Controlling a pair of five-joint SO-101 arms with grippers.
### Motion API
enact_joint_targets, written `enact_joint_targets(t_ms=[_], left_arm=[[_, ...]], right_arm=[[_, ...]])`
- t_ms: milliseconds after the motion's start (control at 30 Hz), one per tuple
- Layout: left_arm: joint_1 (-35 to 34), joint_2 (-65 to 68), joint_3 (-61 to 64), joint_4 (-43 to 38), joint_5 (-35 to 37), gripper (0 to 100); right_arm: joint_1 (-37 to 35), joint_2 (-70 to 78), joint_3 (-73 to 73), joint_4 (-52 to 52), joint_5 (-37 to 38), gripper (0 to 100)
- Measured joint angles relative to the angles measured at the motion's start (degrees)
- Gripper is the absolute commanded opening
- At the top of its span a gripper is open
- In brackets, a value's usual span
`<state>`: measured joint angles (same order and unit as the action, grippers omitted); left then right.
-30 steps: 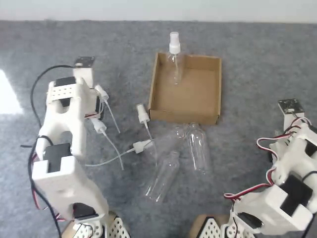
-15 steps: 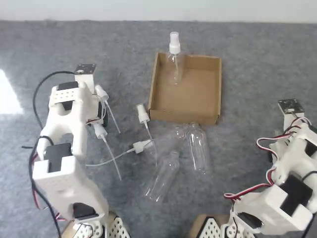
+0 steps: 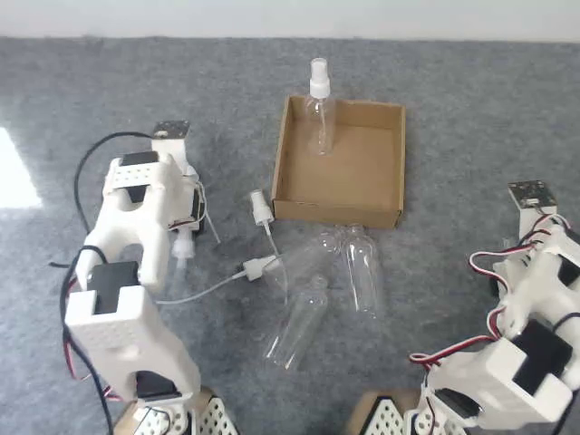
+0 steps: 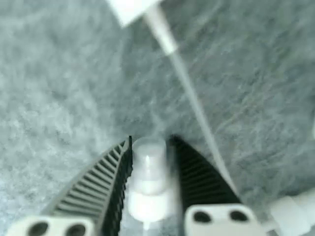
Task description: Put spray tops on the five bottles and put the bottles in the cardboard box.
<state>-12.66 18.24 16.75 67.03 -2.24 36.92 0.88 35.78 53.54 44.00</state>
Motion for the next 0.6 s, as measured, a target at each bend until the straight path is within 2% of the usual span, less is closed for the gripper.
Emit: enact_joint_targets(t_ms=[167, 400, 533, 600], left_arm=[[1.05, 0.00, -0.26, -0.70, -0.88, 1], [2.37, 0.00, -5.98, -1.05, -11.43, 2], [2.73, 0.00, -6.07, -1.05, -13.10, 11], [2.55, 0.00, -6.07, -1.05, -13.45, 13]], right_arm=[[0.35, 0.00, 0.00, 0.00, 1.05, 11.3], [0.26, 0.00, 0.00, 0.00, 2.90, 11.3], [0.26, 0.00, 0.00, 0.00, 2.90, 11.3], [0.26, 0.00, 0.00, 0.00, 2.90, 11.3]])
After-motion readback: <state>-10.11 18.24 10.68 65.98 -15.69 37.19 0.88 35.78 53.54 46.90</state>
